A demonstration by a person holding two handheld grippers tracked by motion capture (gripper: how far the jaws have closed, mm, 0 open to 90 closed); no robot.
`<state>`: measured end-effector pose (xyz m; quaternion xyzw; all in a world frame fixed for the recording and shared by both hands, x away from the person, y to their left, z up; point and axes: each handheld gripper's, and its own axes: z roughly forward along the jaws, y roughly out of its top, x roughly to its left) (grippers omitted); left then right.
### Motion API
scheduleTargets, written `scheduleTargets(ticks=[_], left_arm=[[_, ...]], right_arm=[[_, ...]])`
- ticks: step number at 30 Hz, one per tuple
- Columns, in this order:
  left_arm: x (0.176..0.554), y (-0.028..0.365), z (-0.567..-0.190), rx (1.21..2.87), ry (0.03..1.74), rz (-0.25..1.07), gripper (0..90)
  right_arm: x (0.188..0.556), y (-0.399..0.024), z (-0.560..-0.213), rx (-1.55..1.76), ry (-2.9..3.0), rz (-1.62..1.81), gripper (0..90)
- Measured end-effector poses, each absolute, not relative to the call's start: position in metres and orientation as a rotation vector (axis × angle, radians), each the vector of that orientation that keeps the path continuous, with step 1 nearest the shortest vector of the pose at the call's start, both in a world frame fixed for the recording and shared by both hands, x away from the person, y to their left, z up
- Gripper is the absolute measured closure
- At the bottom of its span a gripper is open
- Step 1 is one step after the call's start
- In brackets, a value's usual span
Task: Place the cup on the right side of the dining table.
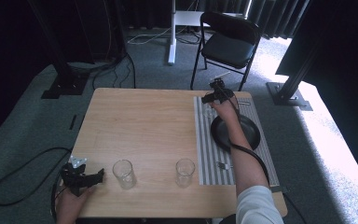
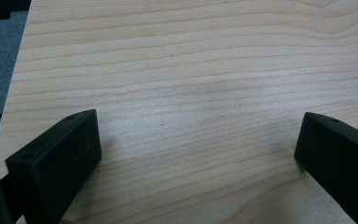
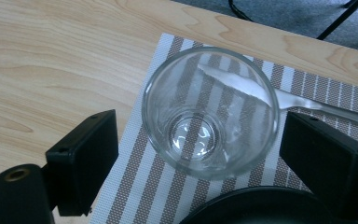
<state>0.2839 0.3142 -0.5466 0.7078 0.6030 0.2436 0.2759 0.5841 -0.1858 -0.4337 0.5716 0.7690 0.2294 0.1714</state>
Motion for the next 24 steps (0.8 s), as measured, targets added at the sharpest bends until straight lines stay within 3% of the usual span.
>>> scheduleTargets(ticks=[24], left_arm=[[0.284,0.314,-0.547,1.902,1.62,0.654,0.6]], right_arm=[[0.54,-0.209,-0.438,1.652,2.157,0.766,11.1]])
